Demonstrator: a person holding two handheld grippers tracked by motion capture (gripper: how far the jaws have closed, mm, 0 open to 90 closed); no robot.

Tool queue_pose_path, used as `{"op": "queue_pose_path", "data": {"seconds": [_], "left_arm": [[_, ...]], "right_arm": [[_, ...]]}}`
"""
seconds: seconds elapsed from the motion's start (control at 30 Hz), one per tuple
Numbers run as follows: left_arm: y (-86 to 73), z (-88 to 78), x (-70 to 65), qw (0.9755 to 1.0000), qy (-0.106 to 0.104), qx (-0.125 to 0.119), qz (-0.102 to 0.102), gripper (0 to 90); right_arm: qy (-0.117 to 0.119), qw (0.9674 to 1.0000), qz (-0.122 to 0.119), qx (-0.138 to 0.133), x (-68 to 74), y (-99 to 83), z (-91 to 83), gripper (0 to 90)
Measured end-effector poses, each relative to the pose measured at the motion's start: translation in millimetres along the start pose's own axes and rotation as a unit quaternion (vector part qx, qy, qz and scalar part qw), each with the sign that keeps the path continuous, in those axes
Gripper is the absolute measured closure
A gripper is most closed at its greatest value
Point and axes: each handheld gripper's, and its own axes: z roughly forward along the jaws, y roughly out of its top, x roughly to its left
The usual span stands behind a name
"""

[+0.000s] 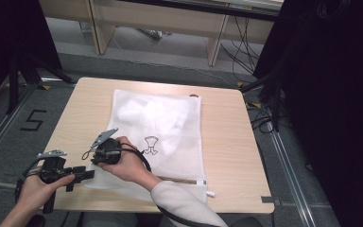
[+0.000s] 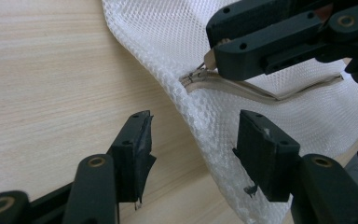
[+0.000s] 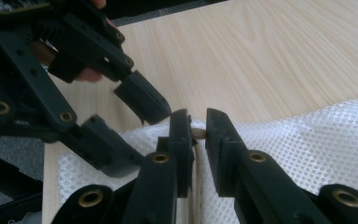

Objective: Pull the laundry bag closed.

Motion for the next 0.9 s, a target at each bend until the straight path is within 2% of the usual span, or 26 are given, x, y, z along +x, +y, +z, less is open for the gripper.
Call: {"op": "queue_pose_path", "data": {"seconds": [0.03, 0.07, 0.33, 0.37, 0.4, 0.43, 0.47, 0.53, 0.63, 0.77, 0.83, 0.9], "left_arm": [[-0.4, 2.1, -1.1, 1.0, -0.001, -0.004, -0.002, 45.3], [-0.1, 2.4, -0.9, 0.9999, -0.007, 0.008, 0.0, 46.0], [1.3, 12.1, 0.7, 0.9989, -0.034, 0.021, -0.023, 52.5], [1.8, 12.2, 2.6, 0.9989, -0.036, 0.025, -0.018, 54.9], [2.1, 13.8, 2.1, 0.9986, -0.04, 0.021, -0.028, 58.8], [2.1, 14.3, 2.9, 0.9985, -0.042, 0.022, -0.029, 62.6], [2.1, 14.1, 3.9, 0.9987, -0.038, 0.029, -0.019, 66.3], [0.6, 14.9, 2.9, 0.9993, -0.026, 0.026, -0.006, 72.3], [-0.4, 16.1, 0.3, 0.9993, -0.018, 0.033, -0.002, 82.2], [0.7, 16.4, -2.7, 0.9995, -0.009, 0.029, -0.001, 84.0], [1.7, 15.6, -3.1, 0.9993, -0.014, 0.035, 0.001, 84.4], [1.9, 15.3, -3.5, 0.9993, -0.012, 0.036, 0.006, 84.6]], "right_arm": [[0.0, 1.0, -0.003, 0.0, 0.1, 0.5, -0.5, 81.7], [0.001, 1.0, 0.001, 0.001, 1.9, 1.2, -1.4, 81.7], [0.004, 1.0, -0.004, 0.004, 5.1, 1.7, -2.1, 81.7], [0.005, 1.0, -0.003, 0.005, 5.6, 1.6, -2.2, 81.7], [0.005, 1.0, -0.003, 0.005, 5.6, 1.5, -2.3, 81.7], [0.006, 1.0, -0.004, 0.006, 5.5, 1.2, -2.3, 81.7], [0.006, 0.9999, -0.008, 0.005, 5.0, 0.9, -2.1, 81.7], [0.01, 0.9999, -0.004, 0.005, 5.7, -1.1, -1.3, 81.7], [0.012, 0.9997, -0.011, 0.02, 5.8, -6.2, -1.3, 81.8], [0.012, 0.9996, -0.012, 0.023, 5.2, -9.2, -4.2, 81.8], [0.012, 0.9995, -0.007, 0.029, 5.5, -10.8, -5.5, 81.8], [0.009, 0.9992, -0.016, 0.034, 5.0, -12.0, -6.3, 81.8]]}}
